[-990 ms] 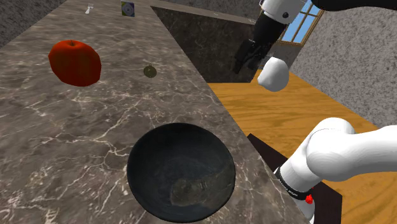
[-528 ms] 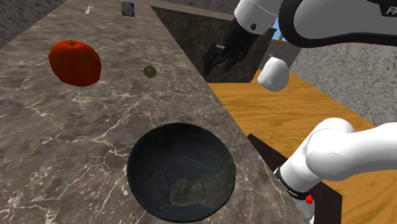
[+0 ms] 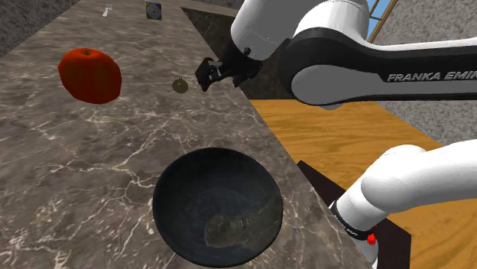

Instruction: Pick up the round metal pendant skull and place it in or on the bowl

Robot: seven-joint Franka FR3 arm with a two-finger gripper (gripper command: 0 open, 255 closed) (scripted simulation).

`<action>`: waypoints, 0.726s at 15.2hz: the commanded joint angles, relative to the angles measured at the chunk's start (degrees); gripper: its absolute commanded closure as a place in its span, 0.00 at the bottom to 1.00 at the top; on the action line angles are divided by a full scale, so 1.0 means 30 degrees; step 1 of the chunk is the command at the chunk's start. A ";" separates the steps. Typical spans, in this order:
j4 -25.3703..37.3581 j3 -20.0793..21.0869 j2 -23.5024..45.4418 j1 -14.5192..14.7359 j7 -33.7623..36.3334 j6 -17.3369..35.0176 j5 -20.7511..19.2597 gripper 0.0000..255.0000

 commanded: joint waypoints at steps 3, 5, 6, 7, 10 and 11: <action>0.1712 0.4160 0.1589 -0.3392 0.4028 0.1694 -0.2576 0.00; 0.2843 0.6651 0.2231 -0.5685 0.6085 0.2126 -0.4100 0.00; 0.3473 0.8014 0.2490 -0.6984 0.7103 0.2248 -0.4879 0.00; 0.3605 0.8336 0.2498 -0.7307 0.7266 0.2277 -0.4972 0.00; 0.3565 0.9083 0.2932 -0.8296 0.7595 0.2882 -0.5459 0.00; 0.3561 0.9355 0.3080 -0.8649 0.7716 0.3078 -0.5637 0.00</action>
